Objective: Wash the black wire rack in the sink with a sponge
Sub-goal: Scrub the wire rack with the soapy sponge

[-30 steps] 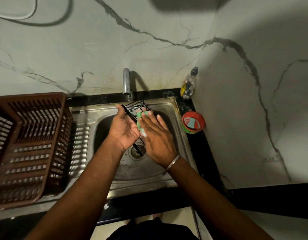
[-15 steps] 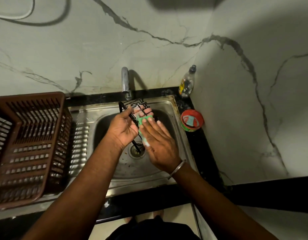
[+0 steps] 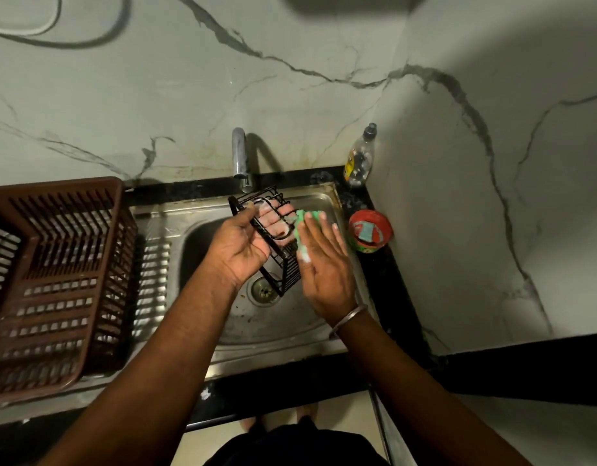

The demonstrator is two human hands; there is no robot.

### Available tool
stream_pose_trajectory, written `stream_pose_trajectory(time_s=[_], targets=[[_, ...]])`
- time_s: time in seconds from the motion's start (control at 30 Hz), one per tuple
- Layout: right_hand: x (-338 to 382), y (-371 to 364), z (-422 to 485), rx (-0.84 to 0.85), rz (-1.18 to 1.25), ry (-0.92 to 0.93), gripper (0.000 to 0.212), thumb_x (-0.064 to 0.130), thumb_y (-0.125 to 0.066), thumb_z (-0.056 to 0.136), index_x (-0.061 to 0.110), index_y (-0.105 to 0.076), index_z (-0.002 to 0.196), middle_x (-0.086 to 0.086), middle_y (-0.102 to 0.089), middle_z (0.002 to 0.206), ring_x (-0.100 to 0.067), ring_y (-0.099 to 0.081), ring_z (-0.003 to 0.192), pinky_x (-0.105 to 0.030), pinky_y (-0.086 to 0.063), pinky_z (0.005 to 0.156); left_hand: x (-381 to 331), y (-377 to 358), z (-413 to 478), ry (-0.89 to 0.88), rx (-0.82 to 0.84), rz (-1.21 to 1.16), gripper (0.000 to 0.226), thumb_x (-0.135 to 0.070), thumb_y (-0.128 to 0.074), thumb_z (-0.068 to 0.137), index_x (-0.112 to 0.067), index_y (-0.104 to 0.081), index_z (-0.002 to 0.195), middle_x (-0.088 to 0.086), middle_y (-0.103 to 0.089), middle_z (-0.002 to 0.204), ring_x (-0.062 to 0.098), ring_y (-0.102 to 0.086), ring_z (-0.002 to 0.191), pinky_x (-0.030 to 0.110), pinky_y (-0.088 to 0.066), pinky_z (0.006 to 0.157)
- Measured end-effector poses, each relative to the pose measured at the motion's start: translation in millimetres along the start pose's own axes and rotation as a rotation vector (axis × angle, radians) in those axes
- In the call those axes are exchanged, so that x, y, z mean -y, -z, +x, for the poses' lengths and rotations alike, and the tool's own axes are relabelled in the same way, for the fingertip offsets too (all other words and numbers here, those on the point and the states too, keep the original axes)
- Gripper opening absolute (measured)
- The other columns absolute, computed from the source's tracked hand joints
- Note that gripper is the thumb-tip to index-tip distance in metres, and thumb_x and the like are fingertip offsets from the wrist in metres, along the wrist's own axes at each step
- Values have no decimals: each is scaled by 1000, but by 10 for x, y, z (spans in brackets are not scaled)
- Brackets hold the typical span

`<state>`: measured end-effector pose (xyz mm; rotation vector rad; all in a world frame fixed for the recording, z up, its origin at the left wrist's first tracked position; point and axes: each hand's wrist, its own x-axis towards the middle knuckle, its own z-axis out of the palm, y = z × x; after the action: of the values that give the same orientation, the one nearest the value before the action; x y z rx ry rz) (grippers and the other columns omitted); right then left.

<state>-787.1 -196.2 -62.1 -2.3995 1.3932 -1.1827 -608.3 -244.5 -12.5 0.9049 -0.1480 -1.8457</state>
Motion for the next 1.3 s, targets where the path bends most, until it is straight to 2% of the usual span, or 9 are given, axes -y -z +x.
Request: stream_pose_trajectory(time_s=[0.1, 0.3, 0.4, 0.5, 0.77, 0.9, 1.07, 1.17, 1.3], targets=[[-41, 26, 32, 58, -8, 85, 51, 14, -50, 102, 3, -49, 152, -14, -41, 163, -27, -31, 156, -54, -28, 126, -5, -1, -13, -7, -9, 21, 52, -33, -35, 116, 4, -58, 145, 29, -69, 134, 38, -68, 128, 50, -59, 103], [14, 31, 222, 42, 13, -130, 49, 20, -45, 103, 4, -55, 148, -15, -52, 155, -26, -46, 148, -49, -36, 122, 23, 73, -28, 12, -34, 36, 57, -37, -31, 116, 5, -61, 140, 31, -65, 139, 43, -66, 129, 59, -58, 100], [75, 58, 328, -76, 57, -390, 48, 24, -44, 103, 4, -61, 142, -15, -61, 147, -28, -56, 139, -47, -47, 115, 74, 46, -63, 22, -47, 81, 57, -37, -32, 116, 5, -67, 130, 29, -68, 136, 40, -68, 125, 58, -57, 100], [225, 15, 319, 66, 1, -282, 46, 16, -49, 103, 2, -57, 146, -17, -55, 152, -29, -48, 145, -40, -38, 122, 107, 52, -75, 10, -46, 85, 53, -34, -37, 115, 9, -64, 133, 27, -70, 128, 34, -71, 115, 49, -51, 108], [254, 1, 394, 140, -28, -265, 50, 3, -56, 98, 1, -55, 148, -17, -54, 152, -29, -51, 143, -38, -42, 119, 115, 135, -48, 26, -89, 61, 55, -35, -41, 114, 9, -71, 129, 21, -52, 130, 31, -55, 116, 41, -43, 116], [372, -42, 407, 158, 3, -242, 48, 10, -47, 101, 2, -55, 147, -17, -54, 153, -30, -49, 145, -38, -43, 118, 155, 126, -75, -3, -76, 65, 47, -31, -44, 114, 3, -77, 114, 15, -66, 107, 24, -66, 94, 34, -63, 83], [352, -66, 476, 50, 44, -436, 49, 6, -55, 101, 5, -53, 150, -17, -56, 151, -31, -54, 140, -44, -49, 114, 190, 99, -125, -8, -58, 166, 45, -31, -47, 113, 0, -79, 108, 18, -66, 103, 27, -65, 92, 35, -63, 82], [378, -14, 509, 133, 55, -290, 53, 2, -56, 99, 8, -51, 152, -14, -51, 156, -27, -50, 144, -39, -49, 114, 158, 141, -138, -9, -71, 140, 43, -33, -47, 113, -2, -77, 108, 14, -57, 100, 22, -59, 86, 33, -59, 76], [246, 42, 712, -52, 31, -396, 44, 2, -62, 99, 6, -62, 143, -17, -66, 138, -21, -65, 121, -32, -55, 103, 224, 51, -179, 3, -52, 191, 46, -25, -42, 114, 2, -77, 100, 13, -57, 90, 21, -56, 81, 35, -51, 79]])
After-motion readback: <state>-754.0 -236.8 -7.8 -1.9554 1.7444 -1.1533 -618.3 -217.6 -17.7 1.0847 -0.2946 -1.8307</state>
